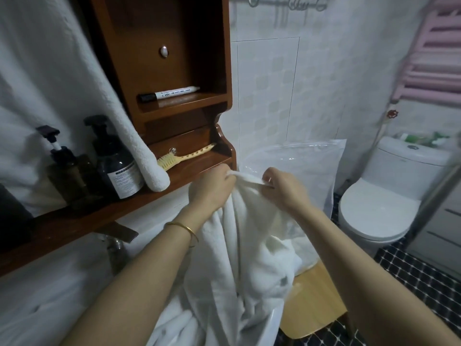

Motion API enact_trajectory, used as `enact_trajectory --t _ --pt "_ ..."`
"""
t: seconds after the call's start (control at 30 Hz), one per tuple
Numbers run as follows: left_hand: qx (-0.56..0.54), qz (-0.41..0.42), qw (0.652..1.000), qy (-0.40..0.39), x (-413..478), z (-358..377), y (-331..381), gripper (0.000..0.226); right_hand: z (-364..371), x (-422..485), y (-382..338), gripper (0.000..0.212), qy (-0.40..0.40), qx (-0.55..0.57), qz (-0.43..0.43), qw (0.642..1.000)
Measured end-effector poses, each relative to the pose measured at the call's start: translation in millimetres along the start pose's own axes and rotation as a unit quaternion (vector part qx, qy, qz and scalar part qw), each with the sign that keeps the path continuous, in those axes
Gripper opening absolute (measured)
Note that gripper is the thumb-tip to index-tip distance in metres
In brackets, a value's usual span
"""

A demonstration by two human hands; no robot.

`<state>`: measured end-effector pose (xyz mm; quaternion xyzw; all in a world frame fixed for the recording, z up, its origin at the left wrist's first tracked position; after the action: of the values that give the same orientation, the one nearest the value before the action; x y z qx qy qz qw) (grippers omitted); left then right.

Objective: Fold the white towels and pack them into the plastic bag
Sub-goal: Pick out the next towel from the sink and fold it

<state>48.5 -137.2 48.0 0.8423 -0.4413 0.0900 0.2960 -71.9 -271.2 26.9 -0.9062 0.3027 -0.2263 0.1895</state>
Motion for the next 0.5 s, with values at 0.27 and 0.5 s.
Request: enact_trajectory --t 0.27,0.5 --pt "-0.071 -0.052 0.989 0.123 21 -33 -2 0.015 20 -7 47 0.025 -0.032 -0.033 0.137 0.99" --pt "-0.087 -0.175 0.977 -0.082 17 -14 -10 0.055 19 -13 55 0.016 -0.103 0.058 0.196 0.974"
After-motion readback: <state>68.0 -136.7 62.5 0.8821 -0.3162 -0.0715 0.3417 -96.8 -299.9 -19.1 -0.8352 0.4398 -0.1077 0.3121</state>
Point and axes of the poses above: each hand's wrist, its own x-axis towards the middle knuckle, its own z-axis out of the palm, y = z × x, the point moved 1 cm from there along x, towards the middle knuckle, and after that the axes turned 2 degrees about y, right-handed, at the moved point
